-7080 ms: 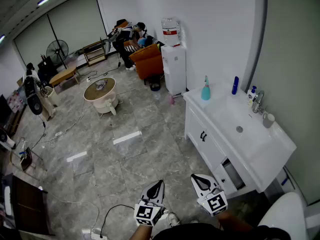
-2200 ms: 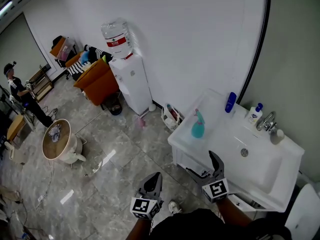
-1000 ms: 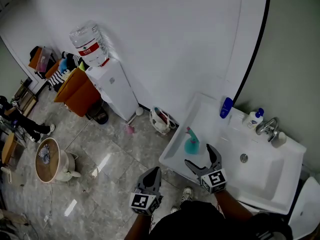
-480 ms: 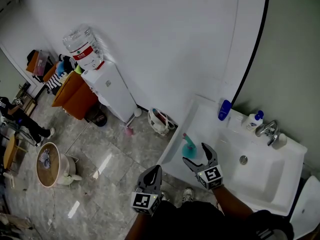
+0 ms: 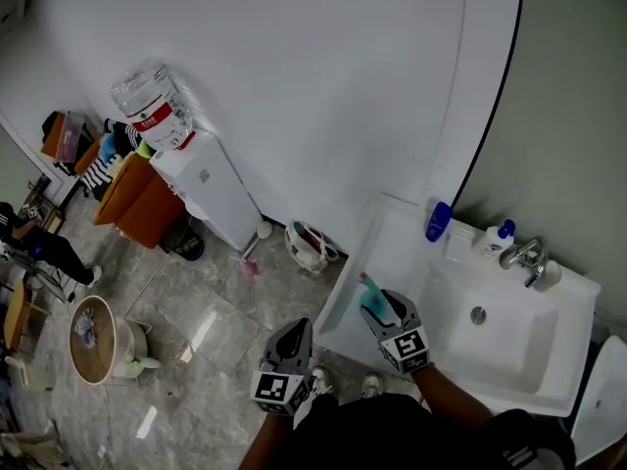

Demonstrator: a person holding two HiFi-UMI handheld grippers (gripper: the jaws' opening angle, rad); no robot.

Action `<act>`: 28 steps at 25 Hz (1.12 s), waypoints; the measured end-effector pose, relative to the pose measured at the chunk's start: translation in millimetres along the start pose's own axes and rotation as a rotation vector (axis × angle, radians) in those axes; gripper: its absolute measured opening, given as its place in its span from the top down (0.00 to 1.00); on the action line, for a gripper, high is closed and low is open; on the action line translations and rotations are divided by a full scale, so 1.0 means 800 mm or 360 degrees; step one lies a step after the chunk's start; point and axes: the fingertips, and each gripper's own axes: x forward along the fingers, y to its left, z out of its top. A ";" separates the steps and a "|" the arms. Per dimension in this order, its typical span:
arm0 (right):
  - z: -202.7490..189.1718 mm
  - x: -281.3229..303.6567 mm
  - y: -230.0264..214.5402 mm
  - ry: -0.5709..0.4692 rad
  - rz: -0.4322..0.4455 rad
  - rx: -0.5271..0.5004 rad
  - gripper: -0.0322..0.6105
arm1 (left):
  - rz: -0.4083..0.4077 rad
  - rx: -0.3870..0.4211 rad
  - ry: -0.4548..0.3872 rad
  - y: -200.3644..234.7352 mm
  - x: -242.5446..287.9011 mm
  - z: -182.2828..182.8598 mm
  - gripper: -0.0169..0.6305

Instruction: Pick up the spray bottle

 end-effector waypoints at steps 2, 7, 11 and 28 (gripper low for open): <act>-0.001 0.001 0.000 0.0032 -0.0038 0.0013 0.59 | -0.0027 0.0023 -0.0005 0.002 0.002 0.006 0.98; -0.010 0.002 -0.006 0.0081 -0.0124 -0.0020 0.67 | -0.0070 0.0023 -0.0021 0.012 0.005 0.014 0.98; -0.012 0.001 -0.011 0.0061 -0.0183 -0.0038 0.74 | -0.0105 -0.0030 -0.0008 0.016 0.008 0.012 0.98; 0.015 -0.002 -0.006 0.0027 -0.0174 -0.0084 0.75 | -0.0099 -0.0079 -0.0027 0.033 0.012 0.003 0.98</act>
